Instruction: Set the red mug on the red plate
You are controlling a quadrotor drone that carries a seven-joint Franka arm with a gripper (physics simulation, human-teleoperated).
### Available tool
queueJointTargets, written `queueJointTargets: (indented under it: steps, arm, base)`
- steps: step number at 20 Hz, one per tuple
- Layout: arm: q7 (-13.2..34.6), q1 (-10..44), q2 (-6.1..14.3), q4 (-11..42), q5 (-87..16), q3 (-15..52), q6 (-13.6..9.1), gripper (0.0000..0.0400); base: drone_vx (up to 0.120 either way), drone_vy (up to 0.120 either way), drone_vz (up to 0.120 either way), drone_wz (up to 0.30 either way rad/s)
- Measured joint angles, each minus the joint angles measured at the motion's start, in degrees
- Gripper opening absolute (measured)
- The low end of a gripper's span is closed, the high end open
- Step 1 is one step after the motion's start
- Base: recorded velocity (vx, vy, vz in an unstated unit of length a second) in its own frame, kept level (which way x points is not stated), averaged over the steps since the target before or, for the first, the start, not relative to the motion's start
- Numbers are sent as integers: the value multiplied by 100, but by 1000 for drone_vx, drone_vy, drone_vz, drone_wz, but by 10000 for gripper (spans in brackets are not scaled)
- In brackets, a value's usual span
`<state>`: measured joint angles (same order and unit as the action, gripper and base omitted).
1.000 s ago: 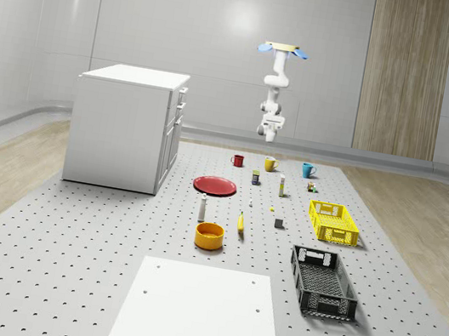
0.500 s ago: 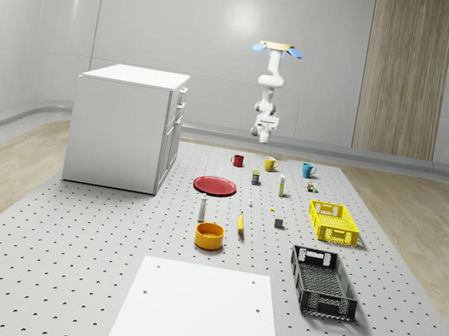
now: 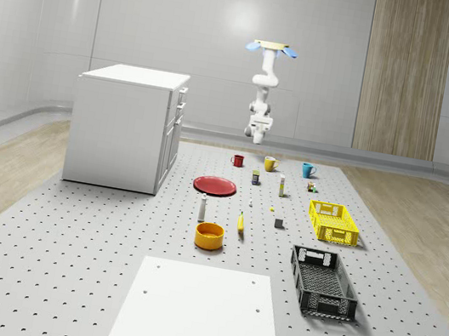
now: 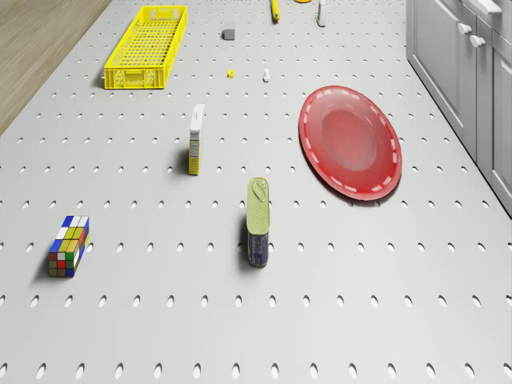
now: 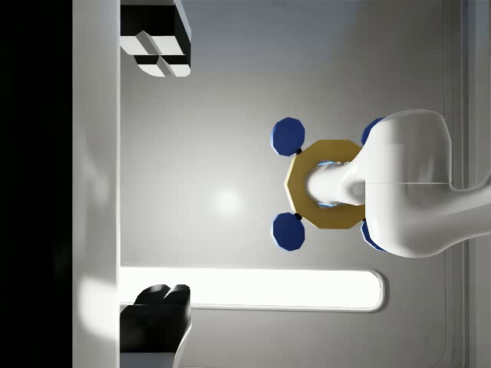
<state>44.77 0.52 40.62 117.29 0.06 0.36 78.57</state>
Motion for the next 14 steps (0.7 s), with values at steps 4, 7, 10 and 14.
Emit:
queueJointTargets:
  steps: [4, 7, 10, 14]
  arm:
    - [1, 4, 12, 11, -12, 9, 17, 400]
    - [2, 8, 21, 20, -27, 21, 30, 400]
    - [6, 15, 30, 29, -54, 41, 43, 400]
    - [14, 30, 42, 42, -120, 88, 61, 400]
  base:
    - [120, -120, 0, 0]
    - [120, -120, 0, 0]
    - [120, -120, 0, 0]
    - [120, -120, 0, 0]
